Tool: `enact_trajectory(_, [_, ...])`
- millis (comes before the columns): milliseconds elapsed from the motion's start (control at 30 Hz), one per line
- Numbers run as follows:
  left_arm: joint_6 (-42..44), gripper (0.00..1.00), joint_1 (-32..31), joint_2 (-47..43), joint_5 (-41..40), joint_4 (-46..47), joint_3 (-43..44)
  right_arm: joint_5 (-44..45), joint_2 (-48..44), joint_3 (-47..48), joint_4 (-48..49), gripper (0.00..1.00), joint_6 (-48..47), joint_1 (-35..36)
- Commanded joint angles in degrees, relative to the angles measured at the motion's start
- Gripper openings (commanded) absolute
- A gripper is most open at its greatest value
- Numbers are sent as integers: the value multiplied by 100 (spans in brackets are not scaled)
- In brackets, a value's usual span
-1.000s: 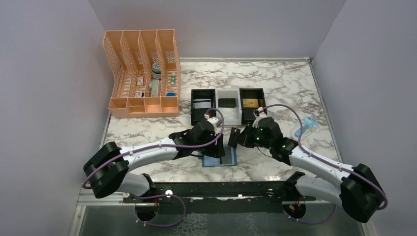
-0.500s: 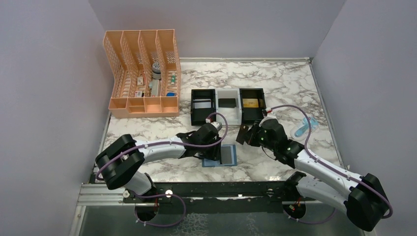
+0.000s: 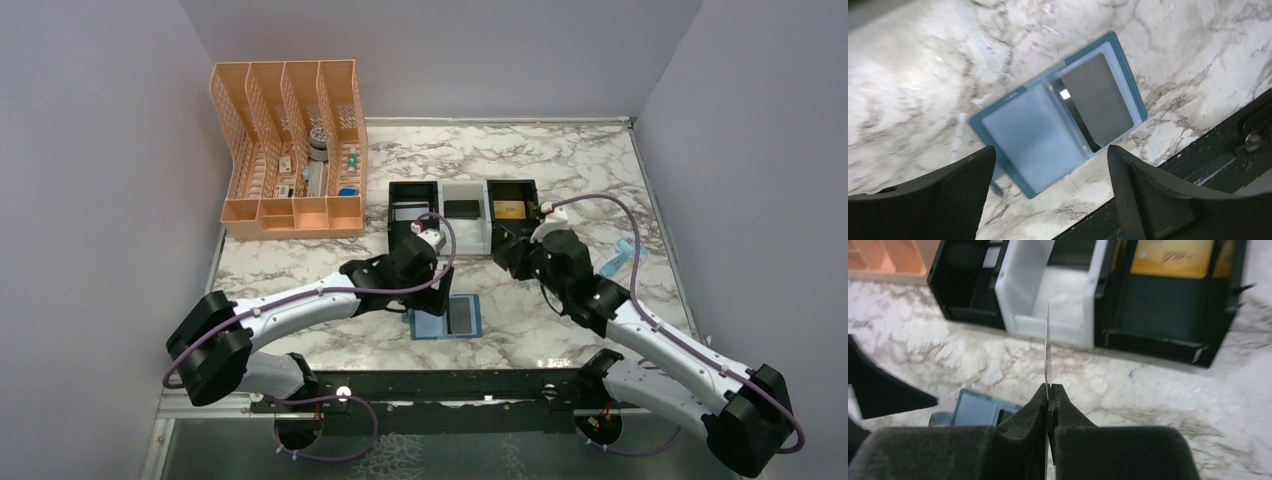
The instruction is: Take the credit cards out of the card holder
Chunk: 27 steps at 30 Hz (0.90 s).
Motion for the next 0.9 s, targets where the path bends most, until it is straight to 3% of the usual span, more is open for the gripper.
enact_trajectory(0, [391,89,370,-490,-652,-1131,671,386,93,540,-386,1,-685,-558])
enact_trajectory(33, [441,97,546,-628,-601,-1224,709,-141,87,546,-261,1,-763,-838])
enact_trajectory(67, [508,99,770,-769,-493,-1281,728,-522,100,577,-166,1,-784,-1058])
enact_trajectory(167, [766,99,1522,-1111,-276,-1547,803,-1022,344,831,-183,1,-946,-1491])
enact_trajectory(300, [909,99,2237,-1397,-703,-2016,949,-1614,872,1381,-223,1,-1329,-1657])
enact_trajectory(633, [958,99,2486,-1983,-1864,-1980,335,-3052,2158,2170,843,1,-1968,-1481])
enact_trajectory(867, [810,99,2493,-2287,-1857,-1870,220,-1537,3268,3131,273,1,-3664,-637])
